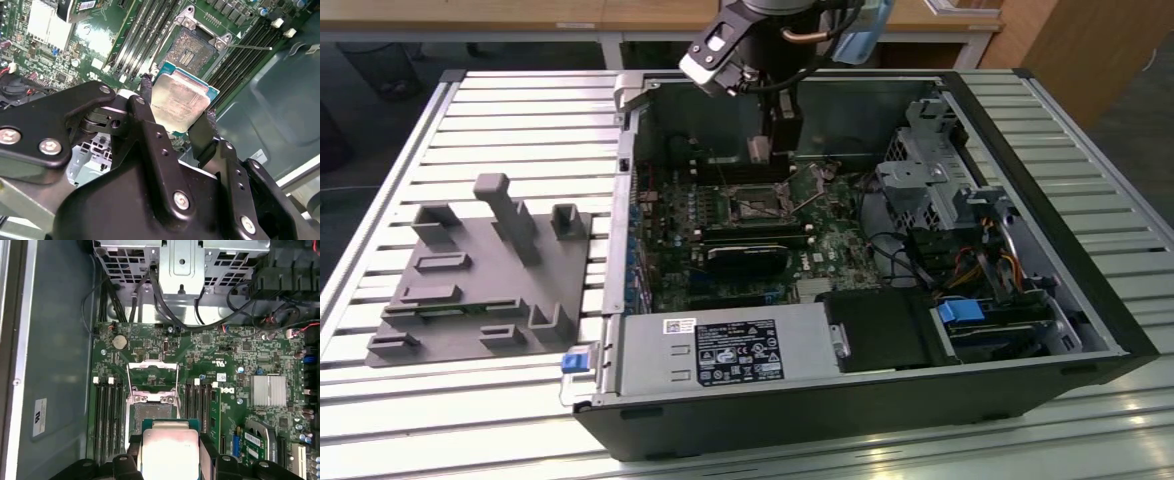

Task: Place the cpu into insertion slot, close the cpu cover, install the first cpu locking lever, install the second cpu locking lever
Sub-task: 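Place the cpu into insertion slot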

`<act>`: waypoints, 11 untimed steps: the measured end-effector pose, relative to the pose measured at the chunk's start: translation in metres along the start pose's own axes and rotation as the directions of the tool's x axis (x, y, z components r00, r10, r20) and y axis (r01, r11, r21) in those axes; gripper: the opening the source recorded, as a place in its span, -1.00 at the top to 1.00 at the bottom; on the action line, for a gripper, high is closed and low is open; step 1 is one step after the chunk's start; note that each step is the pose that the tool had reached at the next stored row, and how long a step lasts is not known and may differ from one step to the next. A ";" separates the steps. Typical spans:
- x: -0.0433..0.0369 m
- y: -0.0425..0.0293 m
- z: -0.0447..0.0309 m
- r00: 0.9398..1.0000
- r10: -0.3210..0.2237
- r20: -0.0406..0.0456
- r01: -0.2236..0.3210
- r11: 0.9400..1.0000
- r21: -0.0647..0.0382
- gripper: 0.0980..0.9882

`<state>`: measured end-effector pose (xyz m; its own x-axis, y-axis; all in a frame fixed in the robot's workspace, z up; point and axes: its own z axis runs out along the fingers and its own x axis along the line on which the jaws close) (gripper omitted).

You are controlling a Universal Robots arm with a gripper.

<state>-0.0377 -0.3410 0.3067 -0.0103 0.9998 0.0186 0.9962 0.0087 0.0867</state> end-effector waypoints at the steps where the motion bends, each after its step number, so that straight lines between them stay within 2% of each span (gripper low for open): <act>1: 0.0000 -0.0001 0.0018 1.000 -0.001 0.000 0.001 1.000 0.000 0.00; 4: 0.0000 -0.0006 0.0063 1.000 -0.002 0.000 0.002 1.000 0.000 0.00; 11: -0.0001 -0.0009 0.0107 1.000 -0.002 0.000 0.002 1.000 0.000 0.00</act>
<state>-0.0377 -0.3408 0.2960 -0.0122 0.9998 0.0185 0.9962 0.0105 0.0866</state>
